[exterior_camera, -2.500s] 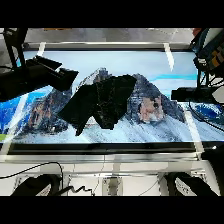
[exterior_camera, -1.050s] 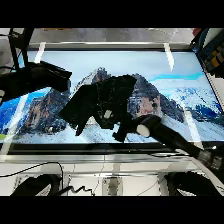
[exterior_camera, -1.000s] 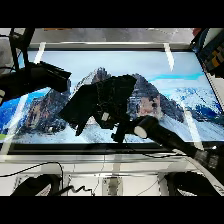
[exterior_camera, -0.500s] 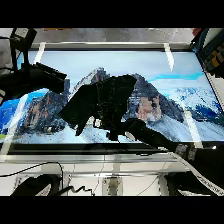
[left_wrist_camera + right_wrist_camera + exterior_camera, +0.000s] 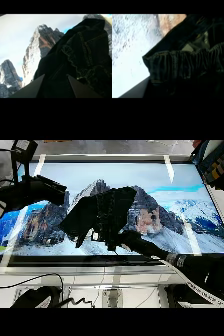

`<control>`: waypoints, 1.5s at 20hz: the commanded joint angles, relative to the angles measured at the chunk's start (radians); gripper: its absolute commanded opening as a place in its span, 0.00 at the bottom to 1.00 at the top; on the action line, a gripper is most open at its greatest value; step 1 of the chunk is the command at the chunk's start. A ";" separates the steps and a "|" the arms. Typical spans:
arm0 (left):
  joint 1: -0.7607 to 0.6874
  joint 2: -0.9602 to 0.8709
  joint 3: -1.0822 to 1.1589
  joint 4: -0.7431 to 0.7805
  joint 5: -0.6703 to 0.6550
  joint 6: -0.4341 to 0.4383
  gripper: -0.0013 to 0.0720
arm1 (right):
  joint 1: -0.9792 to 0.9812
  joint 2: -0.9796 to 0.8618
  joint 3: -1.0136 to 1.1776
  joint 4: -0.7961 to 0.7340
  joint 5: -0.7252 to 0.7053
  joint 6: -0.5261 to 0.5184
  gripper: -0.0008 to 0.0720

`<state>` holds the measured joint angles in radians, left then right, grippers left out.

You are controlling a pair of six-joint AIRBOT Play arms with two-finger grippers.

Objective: Fold the clothes and pants, and hang the long-sleeved shirts on hangers.

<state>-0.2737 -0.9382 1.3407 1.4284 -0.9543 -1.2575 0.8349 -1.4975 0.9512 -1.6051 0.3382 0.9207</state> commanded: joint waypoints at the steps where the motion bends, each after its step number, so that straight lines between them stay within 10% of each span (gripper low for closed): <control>1: 0.002 -0.013 0.000 0.003 0.000 0.000 0.42 | 0.000 -0.012 0.058 -0.015 -0.046 0.005 0.24; 4: 0.002 -0.025 -0.001 0.068 0.000 0.000 0.17 | 0.000 -0.009 0.100 -0.014 -0.033 0.018 0.04; 10: 0.196 -0.024 -0.051 0.079 -0.107 0.000 0.08 | -0.108 0.062 0.140 0.016 0.046 0.499 0.04; 13: 0.341 -0.015 -0.215 -0.033 -0.156 0.051 0.08 | -0.156 0.079 0.140 0.042 0.098 0.510 0.04; 15: 0.360 -0.015 -0.343 -0.136 -0.223 0.103 0.30 | -0.158 0.076 0.140 0.039 0.096 0.510 0.04; 17: 0.344 -0.016 -0.461 -0.247 -0.240 0.114 0.97 | -0.158 0.076 0.140 0.039 0.095 0.510 0.04; 30: -0.002 -0.135 -0.734 -0.202 0.121 0.156 0.95 | -0.158 0.076 0.140 0.039 0.096 0.510 0.04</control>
<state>-0.2100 -1.0183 0.6243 1.1767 -0.9276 -1.1019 0.6773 -1.4223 1.0904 -1.5665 0.4332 1.4300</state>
